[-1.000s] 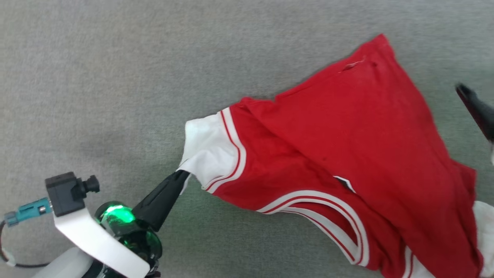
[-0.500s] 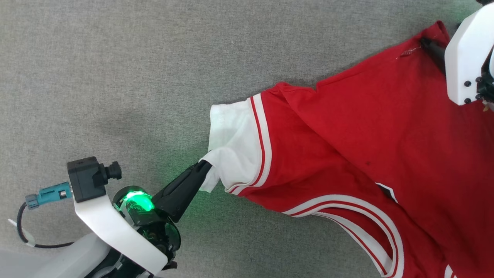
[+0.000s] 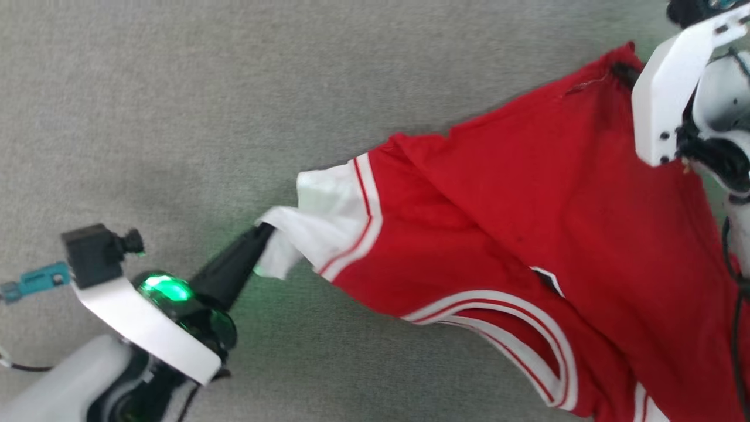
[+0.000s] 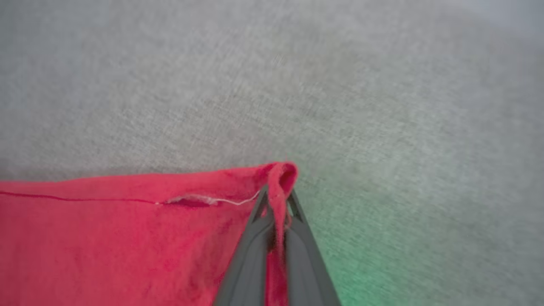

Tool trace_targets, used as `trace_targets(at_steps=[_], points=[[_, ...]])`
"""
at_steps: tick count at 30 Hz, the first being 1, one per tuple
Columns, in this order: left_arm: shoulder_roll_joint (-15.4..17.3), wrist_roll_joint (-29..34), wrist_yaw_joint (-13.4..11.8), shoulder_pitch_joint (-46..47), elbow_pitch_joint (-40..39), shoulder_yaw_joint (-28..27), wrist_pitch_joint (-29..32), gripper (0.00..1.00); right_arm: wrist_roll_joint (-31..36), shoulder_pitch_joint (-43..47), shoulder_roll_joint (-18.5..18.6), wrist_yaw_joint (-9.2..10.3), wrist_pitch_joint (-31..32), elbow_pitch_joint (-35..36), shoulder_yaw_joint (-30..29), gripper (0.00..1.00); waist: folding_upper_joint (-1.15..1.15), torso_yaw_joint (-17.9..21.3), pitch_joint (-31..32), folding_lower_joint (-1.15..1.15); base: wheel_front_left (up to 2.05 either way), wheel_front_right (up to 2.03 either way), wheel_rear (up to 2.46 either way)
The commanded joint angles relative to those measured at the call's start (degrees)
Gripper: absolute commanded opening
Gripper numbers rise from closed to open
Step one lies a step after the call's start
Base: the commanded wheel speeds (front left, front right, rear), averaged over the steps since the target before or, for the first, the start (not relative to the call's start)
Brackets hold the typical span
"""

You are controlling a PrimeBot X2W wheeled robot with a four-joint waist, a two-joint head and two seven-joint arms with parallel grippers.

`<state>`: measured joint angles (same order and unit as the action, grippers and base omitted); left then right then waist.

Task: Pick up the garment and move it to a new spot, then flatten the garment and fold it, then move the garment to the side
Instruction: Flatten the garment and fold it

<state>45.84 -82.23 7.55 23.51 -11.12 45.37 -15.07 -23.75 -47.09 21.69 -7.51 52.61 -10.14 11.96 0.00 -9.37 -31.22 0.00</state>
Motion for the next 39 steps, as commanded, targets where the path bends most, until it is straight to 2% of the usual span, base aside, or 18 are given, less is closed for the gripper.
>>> trace_targets(at_steps=[1,5,12,16,22,27,31,33,39], points=[[0.3,0.3,-0.1,0.9,0.6,-0.9,-0.1,0.00,-0.1,-1.5,-0.1,0.04,-1.4,-0.6,-0.5,0.00,0.00,1.5,1.6,0.00,0.00,0.00,0.00],[1.7,-1.5,-0.1,4.8,3.9,-3.6,-0.1,0.00,1.0,-6.1,-1.0,0.04,-6.5,-3.6,-3.5,0.00,0.00,3.2,2.7,0.00,0.00,0.00,0.00],[4.1,-7.4,-0.1,24.3,13.7,-11.1,4.0,0.00,10.1,-21.2,-5.8,0.03,-18.2,-10.7,-12.6,0.00,0.00,6.2,-0.1,0.00,0.00,0.00,0.00],[3.4,-9.3,-0.1,36.8,22.4,-15.8,6.9,0.00,15.5,-29.3,-8.9,0.08,-24.4,-14.2,-16.0,0.00,0.00,8.0,-2.6,0.00,0.00,0.00,0.00],[3.2,-3.8,-0.2,57.2,34.7,-18.4,8.4,0.00,23.3,-39.8,-12.2,0.17,-33.2,-18.8,-19.8,0.00,0.00,10.5,-5.6,0.00,0.00,0.00,0.00],[1.1,-0.7,-0.2,70.2,39.1,-18.4,6.2,0.00,27.5,-45.8,-14.1,0.17,-38.8,-21.7,-24.7,0.00,0.00,11.4,-6.2,0.00,0.00,0.00,0.00],[-0.2,-2.6,-0.2,73.1,39.2,-18.5,5.8,0.00,29.2,-46.7,-14.8,0.18,-40.5,-24.2,-26.6,0.00,0.00,11.6,-5.8,0.00,0.00,0.00,0.00],[0.1,-1.4,-0.2,71.8,38.2,-16.4,6.4,0.00,29.6,-45.7,-14.8,0.17,-41.3,-25.9,-26.9,0.00,0.00,11.6,-5.4,0.00,0.00,0.00,0.00],[0.6,-6.4,-0.1,58.4,30.8,-13.5,4.5,0.00,28.4,-38.3,-13.4,0.16,-43.2,-29.7,-24.1,0.00,0.00,10.6,-3.1,0.00,0.00,0.00,0.00]])
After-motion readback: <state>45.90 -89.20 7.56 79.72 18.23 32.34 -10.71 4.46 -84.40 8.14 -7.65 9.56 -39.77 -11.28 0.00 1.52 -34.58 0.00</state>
